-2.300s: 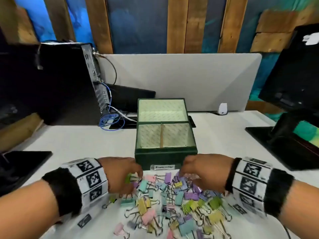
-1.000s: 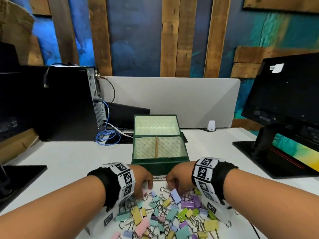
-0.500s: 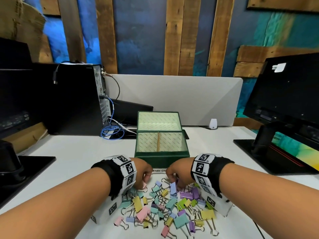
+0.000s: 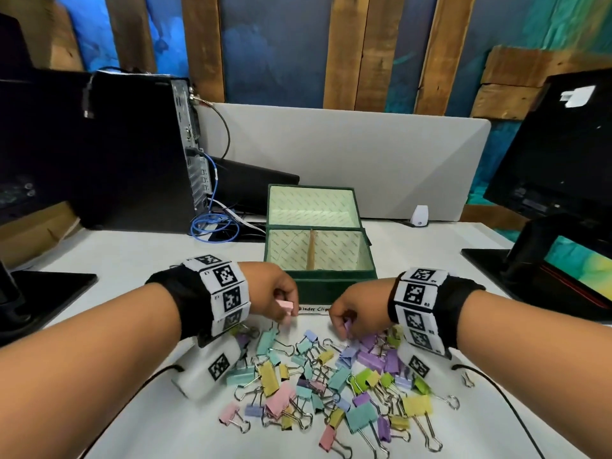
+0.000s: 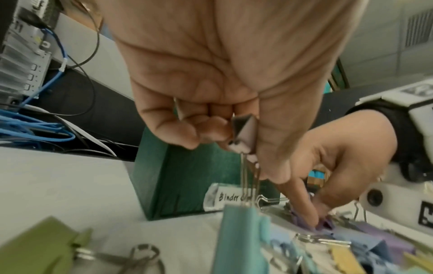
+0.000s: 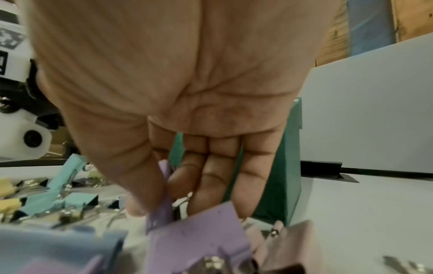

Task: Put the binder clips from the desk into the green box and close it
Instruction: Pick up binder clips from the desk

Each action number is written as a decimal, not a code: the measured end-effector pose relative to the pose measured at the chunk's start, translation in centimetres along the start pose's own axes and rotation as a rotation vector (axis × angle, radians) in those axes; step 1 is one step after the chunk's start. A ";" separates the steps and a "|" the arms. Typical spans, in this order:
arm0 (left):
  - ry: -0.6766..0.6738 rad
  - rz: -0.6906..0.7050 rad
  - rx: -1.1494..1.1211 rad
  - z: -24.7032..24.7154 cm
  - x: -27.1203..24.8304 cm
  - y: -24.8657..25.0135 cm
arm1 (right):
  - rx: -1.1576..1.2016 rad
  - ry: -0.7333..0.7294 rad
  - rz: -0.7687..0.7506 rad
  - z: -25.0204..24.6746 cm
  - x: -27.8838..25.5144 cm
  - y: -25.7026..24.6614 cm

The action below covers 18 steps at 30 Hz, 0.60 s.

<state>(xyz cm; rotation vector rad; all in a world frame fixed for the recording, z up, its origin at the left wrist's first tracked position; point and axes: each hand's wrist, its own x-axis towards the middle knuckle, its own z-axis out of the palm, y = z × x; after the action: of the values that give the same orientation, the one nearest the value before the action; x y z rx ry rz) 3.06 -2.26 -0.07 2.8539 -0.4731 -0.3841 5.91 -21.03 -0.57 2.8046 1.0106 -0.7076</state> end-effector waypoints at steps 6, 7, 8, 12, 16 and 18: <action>0.097 0.007 -0.085 -0.4 -1.4 0.4 | 0.020 0.134 0.011 -0.7 -1.7 -0.2; 0.101 0.018 -0.084 -0.5 -1.5 0.5 | 0.012 0.197 0.003 -1.0 -2.0 -0.1; 0.119 0.032 -0.087 -0.7 -1.8 0.7 | 0.015 0.250 -0.004 -1.3 -2.4 0.0; 0.180 0.038 -0.230 -0.9 -2.1 1.9 | 0.244 0.287 0.042 -1.5 -4.1 1.2; 0.065 0.086 -0.071 -1.1 -1.1 4.2 | 0.324 0.202 0.138 -0.2 -5.5 2.6; 0.007 0.117 0.086 -0.9 -0.3 5.5 | 0.272 0.179 0.139 0.1 -6.0 3.1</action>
<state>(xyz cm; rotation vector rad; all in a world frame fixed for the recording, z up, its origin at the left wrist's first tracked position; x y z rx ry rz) 1.49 -7.03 2.28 2.8911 -0.6678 -0.3400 3.72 -26.99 1.73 3.1847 0.7838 -0.6303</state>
